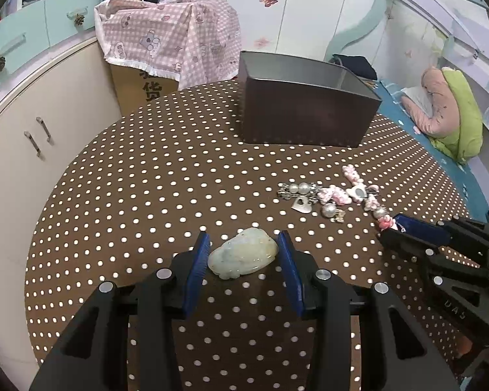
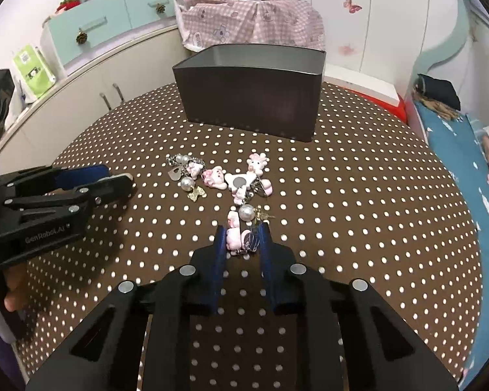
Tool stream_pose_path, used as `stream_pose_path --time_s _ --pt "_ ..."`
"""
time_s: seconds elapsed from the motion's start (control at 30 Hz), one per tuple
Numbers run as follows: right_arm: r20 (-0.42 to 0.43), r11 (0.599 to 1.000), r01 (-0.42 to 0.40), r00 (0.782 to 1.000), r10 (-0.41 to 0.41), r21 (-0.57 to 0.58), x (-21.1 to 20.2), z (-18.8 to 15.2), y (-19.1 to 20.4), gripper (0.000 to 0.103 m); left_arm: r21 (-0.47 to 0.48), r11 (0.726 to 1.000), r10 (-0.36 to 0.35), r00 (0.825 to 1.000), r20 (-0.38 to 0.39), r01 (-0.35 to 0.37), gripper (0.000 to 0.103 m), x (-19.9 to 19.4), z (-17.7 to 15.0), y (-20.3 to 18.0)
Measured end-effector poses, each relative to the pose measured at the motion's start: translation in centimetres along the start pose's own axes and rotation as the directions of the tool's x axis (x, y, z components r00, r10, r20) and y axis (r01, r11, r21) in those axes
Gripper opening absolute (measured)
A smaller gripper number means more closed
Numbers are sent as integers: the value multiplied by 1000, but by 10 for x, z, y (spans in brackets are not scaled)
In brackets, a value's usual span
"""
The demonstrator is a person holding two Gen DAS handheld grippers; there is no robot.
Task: Organize jewelry
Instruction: 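Carry the jade pendant into the box with the left gripper while the right carries the pink charm in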
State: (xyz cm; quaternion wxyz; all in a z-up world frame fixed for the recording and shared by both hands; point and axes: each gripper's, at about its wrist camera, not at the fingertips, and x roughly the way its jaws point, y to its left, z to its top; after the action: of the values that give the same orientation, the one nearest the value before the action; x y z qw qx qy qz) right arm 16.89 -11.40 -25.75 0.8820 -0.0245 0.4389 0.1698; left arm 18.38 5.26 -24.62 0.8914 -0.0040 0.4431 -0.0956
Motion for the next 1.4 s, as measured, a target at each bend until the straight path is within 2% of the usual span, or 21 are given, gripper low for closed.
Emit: stream_pose_path --time_s 0.2,0.4,0.47,0.57,0.77,0.9,1.0,1.2,1.4 --pt "21 1000 -8 1000 8 16 -17 -5 -10 21 0 999 -44 999 17 44 41 -8 5 -9" --pt "87 1000 -20 996 19 20 -40 12 -18 21 13 995 -97 993 68 96 41 -25 26 -15" --pt "114 999 -24 993 21 27 -46 24 -23 21 15 993 -119 989 87 118 41 -31 37 -17" --pt "153 999 -30 988 25 28 -54 44 -28 21 34 993 -117 986 121 114 41 -39 55 -20" --pt "214 997 -52 976 39 56 -58 95 -45 21 68 989 -139 972 191 128 41 -54 112 -26" --pt "208 994 -73 977 55 77 -44 124 -56 21 60 988 -152 975 161 144 41 -36 145 -28" --pt "175 992 -83 982 66 93 -25 137 -62 21 29 986 -167 981 96 165 41 -7 160 -26" --pt "114 994 -73 991 64 82 12 148 -59 21 -2 990 -143 990 5 143 41 39 163 -20" --pt "83 994 -80 994 73 79 31 149 -58 21 -1 991 -135 991 -25 135 41 53 158 -20"
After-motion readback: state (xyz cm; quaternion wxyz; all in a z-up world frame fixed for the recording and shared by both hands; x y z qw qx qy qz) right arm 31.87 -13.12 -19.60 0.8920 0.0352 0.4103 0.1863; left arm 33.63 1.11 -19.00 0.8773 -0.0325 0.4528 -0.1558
